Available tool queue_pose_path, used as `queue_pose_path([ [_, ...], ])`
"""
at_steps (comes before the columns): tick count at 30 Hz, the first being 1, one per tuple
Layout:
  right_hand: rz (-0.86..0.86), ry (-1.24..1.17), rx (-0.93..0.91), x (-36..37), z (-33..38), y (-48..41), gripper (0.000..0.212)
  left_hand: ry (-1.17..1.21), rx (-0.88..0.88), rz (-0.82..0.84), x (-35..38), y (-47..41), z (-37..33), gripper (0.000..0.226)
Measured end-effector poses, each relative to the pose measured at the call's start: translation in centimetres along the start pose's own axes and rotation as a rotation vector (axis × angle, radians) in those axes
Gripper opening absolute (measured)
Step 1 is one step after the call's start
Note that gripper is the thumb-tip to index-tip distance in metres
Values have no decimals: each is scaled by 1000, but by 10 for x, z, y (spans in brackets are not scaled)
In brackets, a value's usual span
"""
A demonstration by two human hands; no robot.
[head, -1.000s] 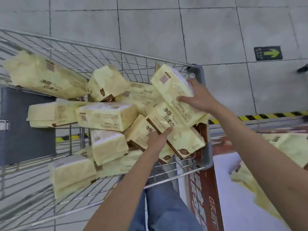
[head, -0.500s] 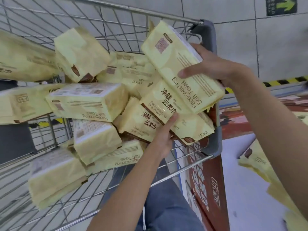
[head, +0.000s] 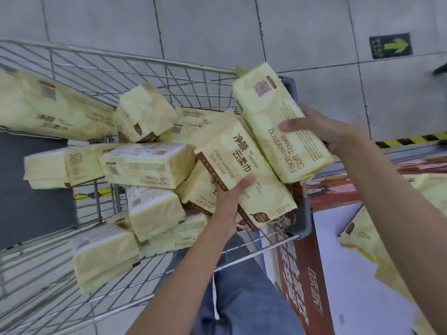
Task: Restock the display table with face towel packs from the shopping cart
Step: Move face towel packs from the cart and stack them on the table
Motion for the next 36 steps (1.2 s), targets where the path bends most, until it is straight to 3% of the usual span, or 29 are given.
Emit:
queue_pose_path([
  [4,-10,-218,-96,13,-2,49,75,-130,144,-43,-28,35,-63,71],
  [8,-54,-509,-59,26,-37,88,89,-132,260,-99,-59,80,-98,71],
  [14,-15,-718,-102,58,-76,127,71,-11,293,-144,-104,136,-81,55],
  [18,0,-833,-181,81,-89,160,70,84,293,-96,-117,154,-64,38],
  [21,-22,-917,-233,89,-108,176,73,60,303,-54,-122,159,-60,45],
  [31,-325,-1193,-408,139,-203,239,81,-100,269,169,-134,175,-54,37],
  [34,-394,-1309,-440,162,-242,263,74,-232,249,272,-117,184,-50,61],
  [36,-457,-1374,-484,171,-265,283,73,-302,223,324,-101,188,-40,55],
])
Point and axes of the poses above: each hand's wrist, its own y-axis away from the middle knuckle, its own x-axis out of the palm, z = x × y, the point moved 10 cm from there along -y, towards the middle knuckle, and after that the axes turned 8 degrees about -y, right-handed, at the moved point
